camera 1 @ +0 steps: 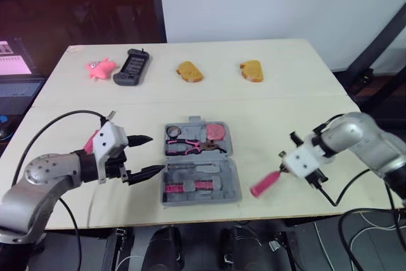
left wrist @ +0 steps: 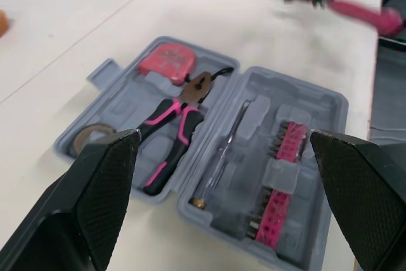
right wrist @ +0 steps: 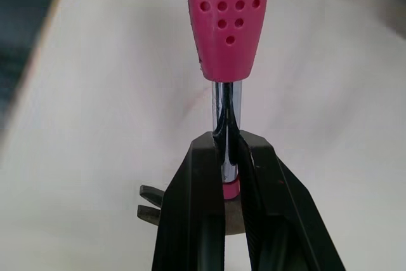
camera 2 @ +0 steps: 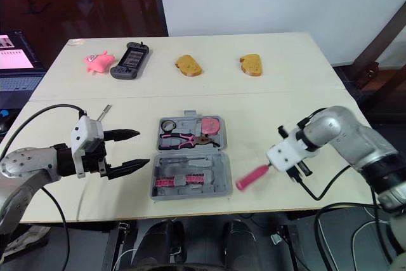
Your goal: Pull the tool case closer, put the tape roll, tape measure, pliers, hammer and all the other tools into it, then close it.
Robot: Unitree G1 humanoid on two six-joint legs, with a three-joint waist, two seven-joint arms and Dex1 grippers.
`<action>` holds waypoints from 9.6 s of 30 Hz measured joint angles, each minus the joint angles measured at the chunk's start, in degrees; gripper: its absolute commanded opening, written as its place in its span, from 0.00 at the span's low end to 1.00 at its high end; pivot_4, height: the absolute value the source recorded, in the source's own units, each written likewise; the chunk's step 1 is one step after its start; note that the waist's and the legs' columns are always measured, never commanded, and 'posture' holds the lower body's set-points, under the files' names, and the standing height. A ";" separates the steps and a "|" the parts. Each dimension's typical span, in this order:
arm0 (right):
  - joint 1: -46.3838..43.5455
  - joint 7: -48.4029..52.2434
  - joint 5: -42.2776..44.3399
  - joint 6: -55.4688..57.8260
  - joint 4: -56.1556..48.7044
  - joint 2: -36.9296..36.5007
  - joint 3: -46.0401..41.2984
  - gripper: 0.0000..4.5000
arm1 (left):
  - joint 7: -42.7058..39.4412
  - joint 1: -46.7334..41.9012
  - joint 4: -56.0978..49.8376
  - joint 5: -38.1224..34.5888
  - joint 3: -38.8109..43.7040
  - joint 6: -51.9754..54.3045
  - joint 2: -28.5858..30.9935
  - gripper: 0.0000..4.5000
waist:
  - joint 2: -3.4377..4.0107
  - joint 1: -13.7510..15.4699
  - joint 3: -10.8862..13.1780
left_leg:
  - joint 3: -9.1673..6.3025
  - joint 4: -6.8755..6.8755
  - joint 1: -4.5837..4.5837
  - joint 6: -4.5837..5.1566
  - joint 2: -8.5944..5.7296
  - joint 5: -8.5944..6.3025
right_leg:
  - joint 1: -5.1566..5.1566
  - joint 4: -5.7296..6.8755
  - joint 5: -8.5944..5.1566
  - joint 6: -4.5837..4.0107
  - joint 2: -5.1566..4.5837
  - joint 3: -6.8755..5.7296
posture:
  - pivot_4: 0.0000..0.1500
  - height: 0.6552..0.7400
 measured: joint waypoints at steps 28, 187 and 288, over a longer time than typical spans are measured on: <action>5.93 -37.59 7.93 79.13 -7.02 23.25 -16.28 0.51 | -1.63 2.42 -2.51 -4.82 4.28 -1.00 -1.60 1.00 | -0.07 0.23 -0.04 | -0.10 0.05 -0.50 0.08 -0.08 -0.03 | -0.34 -0.02 0.04 0.01 -0.02 -0.10 | 1.00 0.75; 8.43 -22.16 10.28 26.91 -14.02 30.90 -0.91 0.01 | -3.62 15.69 1.10 2.93 6.83 -9.93 -4.79 1.00 | -0.17 0.24 -0.07 | -0.05 0.00 -0.53 0.11 -0.07 -0.07 | -0.40 -0.09 0.01 0.00 -0.10 -0.15 | 1.00 0.75; 6.74 -15.11 12.19 20.02 -2.53 32.51 -9.22 0.31 | -5.02 20.06 4.04 3.63 11.25 -11.09 -3.25 1.00 | -0.08 0.37 -1.07 | 0.07 -0.86 0.38 -0.20 0.37 -0.09 | -0.23 -0.37 -0.56 -0.81 0.08 -0.14 | 1.00 0.75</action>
